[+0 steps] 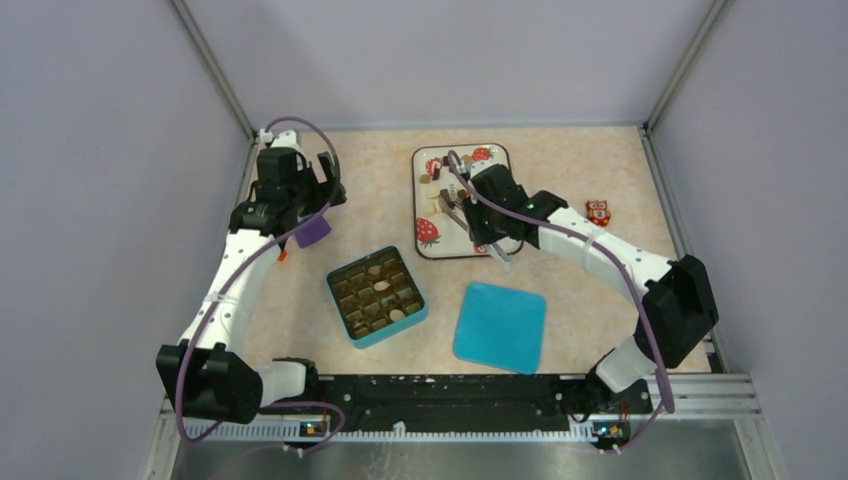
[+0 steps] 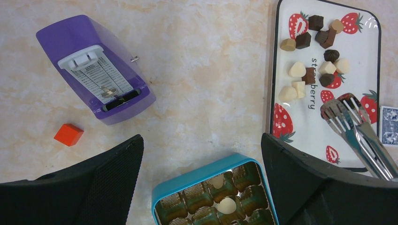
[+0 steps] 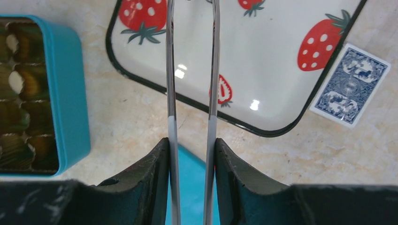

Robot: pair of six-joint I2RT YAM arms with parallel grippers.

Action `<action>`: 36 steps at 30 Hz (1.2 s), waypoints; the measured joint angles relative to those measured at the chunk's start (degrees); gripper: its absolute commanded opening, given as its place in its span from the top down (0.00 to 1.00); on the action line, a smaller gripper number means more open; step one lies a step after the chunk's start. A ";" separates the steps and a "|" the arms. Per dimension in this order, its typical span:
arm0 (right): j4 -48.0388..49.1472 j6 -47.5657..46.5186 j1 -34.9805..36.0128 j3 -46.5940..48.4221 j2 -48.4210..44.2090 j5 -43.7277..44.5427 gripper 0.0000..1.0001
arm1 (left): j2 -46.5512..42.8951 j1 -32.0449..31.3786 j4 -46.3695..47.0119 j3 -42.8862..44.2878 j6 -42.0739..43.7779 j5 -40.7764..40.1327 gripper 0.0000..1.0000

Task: Pack the chocolate

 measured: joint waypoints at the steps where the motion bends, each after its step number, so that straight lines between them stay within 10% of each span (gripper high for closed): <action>1: -0.37 -0.09 0.70 0.00 -0.42 -0.24 0.75 | -0.02 0.00 0.00 0.00 -0.02 -0.02 0.01; 17: -1.79 -2.93 17.00 0.00 -4.61 -6.69 0.75 | -0.42 0.00 -0.13 0.00 -0.74 0.98 0.01; 36: 1.49 -3.52 17.44 0.00 1.84 -5.77 0.60 | -1.42 0.00 -0.28 0.00 -0.76 0.72 0.01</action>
